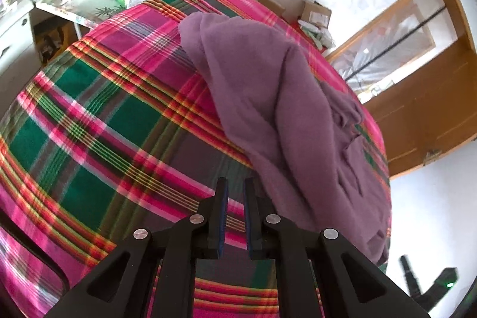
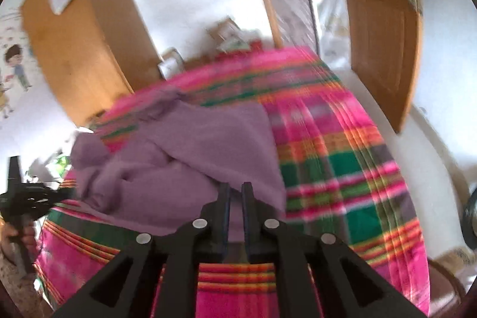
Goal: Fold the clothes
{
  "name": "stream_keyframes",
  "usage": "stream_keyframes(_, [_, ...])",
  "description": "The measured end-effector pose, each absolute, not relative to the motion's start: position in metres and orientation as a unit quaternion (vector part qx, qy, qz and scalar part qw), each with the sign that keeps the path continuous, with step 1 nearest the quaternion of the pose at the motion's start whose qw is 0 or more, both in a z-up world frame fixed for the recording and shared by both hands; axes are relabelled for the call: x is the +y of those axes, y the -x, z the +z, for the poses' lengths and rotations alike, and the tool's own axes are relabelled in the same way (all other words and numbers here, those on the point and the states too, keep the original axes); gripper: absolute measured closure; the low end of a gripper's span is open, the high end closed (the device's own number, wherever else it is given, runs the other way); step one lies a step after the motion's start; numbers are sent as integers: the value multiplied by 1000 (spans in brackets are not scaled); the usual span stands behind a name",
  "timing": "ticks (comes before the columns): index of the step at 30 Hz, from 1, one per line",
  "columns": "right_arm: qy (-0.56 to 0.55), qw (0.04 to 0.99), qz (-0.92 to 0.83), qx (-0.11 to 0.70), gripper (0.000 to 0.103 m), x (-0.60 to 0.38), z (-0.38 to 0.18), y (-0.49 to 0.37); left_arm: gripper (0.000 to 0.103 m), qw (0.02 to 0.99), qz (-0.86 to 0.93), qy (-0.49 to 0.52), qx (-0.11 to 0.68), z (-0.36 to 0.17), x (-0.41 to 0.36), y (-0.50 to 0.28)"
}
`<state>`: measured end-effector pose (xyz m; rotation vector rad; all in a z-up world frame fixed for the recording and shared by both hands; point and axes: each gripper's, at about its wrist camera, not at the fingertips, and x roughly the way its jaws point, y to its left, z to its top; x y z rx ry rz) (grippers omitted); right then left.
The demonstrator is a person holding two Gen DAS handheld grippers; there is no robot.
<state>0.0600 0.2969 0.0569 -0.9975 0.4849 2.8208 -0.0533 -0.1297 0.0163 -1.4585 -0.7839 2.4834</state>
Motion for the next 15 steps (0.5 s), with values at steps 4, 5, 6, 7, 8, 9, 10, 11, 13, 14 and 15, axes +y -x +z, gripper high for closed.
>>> stream_keyframes(4, [331,-25,926,179,83,282,65,-33,90,101,835,480,-250,14,-133,60])
stream_keyframes(5, [339,-52,920,188,83,276,65,-21,88,112,834,480,-250,13,-133,63])
stream_keyframes(6, [345,-77,915,194,83,266,65,-6,86,126,831,481,-250,12,-132,67])
stream_keyframes(7, [349,-101,910,198,83,255,66,9,82,140,828,482,-249,10,-131,72])
stream_keyframes(8, [354,-126,904,202,82,245,66,24,82,148,827,482,-249,9,-131,76])
stream_keyframes(9, [358,-150,898,207,80,234,66,39,82,145,827,482,-250,8,-133,79])
stream_keyframes(10, [362,-174,891,211,80,223,67,54,82,142,827,482,-251,7,-134,82])
stream_keyframes(11, [367,-190,886,211,79,213,66,68,82,139,828,481,-253,6,-136,85])
stream_keyframes(13, [378,-211,877,210,77,193,63,94,82,136,832,471,-262,7,-142,90])
stream_keyframes(14, [387,-216,871,211,76,183,61,108,82,133,835,467,-259,8,-144,92])
stream_keyframes(15, [393,-224,866,213,74,176,58,118,82,131,838,464,-255,9,-145,94])
